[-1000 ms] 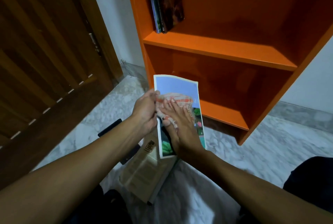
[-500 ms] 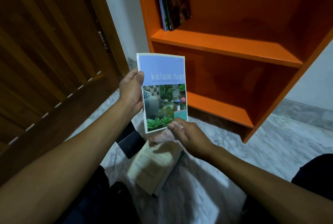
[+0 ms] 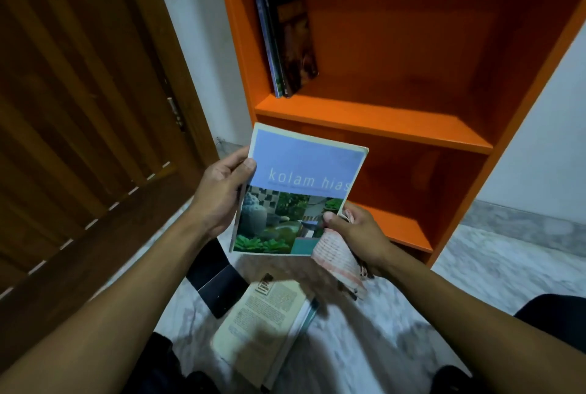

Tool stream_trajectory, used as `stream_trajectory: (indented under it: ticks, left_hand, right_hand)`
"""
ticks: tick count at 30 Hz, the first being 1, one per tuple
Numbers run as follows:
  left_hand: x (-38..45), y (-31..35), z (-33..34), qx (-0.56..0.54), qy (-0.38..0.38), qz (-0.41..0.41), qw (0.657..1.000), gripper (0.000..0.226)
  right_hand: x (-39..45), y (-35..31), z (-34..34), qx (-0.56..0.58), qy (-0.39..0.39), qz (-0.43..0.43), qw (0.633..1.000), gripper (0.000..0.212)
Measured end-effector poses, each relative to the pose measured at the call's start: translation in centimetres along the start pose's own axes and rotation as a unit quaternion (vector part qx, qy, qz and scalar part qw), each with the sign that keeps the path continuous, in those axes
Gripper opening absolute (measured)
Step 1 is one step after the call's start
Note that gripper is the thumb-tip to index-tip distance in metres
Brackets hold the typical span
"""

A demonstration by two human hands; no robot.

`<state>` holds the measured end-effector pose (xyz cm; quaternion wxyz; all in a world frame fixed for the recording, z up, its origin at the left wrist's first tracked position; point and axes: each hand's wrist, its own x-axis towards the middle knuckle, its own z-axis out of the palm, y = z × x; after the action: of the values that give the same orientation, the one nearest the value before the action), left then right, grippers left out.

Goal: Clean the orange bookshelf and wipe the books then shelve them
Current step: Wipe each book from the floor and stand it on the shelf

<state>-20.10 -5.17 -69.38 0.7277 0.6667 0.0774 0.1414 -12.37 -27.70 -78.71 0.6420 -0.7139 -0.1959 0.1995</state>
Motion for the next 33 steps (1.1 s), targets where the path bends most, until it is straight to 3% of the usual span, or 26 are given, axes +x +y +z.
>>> stream_trajectory:
  ticks: [4, 9, 13, 16, 19, 33]
  left_hand:
    - [-0.2, 0.7, -0.8, 0.102, 0.022, 0.015, 0.994, 0.034]
    - [1.0, 2.4, -1.6, 0.242, -0.009, -0.005, 0.97, 0.025]
    - [4.1, 5.1, -1.0, 0.244, 0.021, 0.036, 0.969, 0.018]
    - [7.9, 6.4, -0.2, 0.238, 0.063, 0.072, 0.967, 0.028]
    - [11.9, 7.2, 1.2, 0.251, 0.102, 0.098, 0.957, 0.021]
    - [26.2, 4.7, 8.2, 0.28, 0.257, 0.105, 0.919, 0.039]
  right_hand:
    - [0.8, -2.6, -0.8, -0.009, 0.033, -0.045, 0.998, 0.024]
    - [3.7, -8.7, -2.9, -0.01, 0.072, -0.089, 0.993, 0.02]
    - [6.3, -14.3, -4.3, -0.019, 0.085, -0.11, 0.99, 0.011]
    - [8.8, -17.5, -5.1, -0.035, 0.177, -0.112, 0.977, 0.033]
    - [10.4, -19.4, -5.6, -0.052, 0.234, -0.108, 0.965, 0.047]
    - [13.1, -19.5, -8.8, -0.063, 0.211, -0.11, 0.969, 0.036]
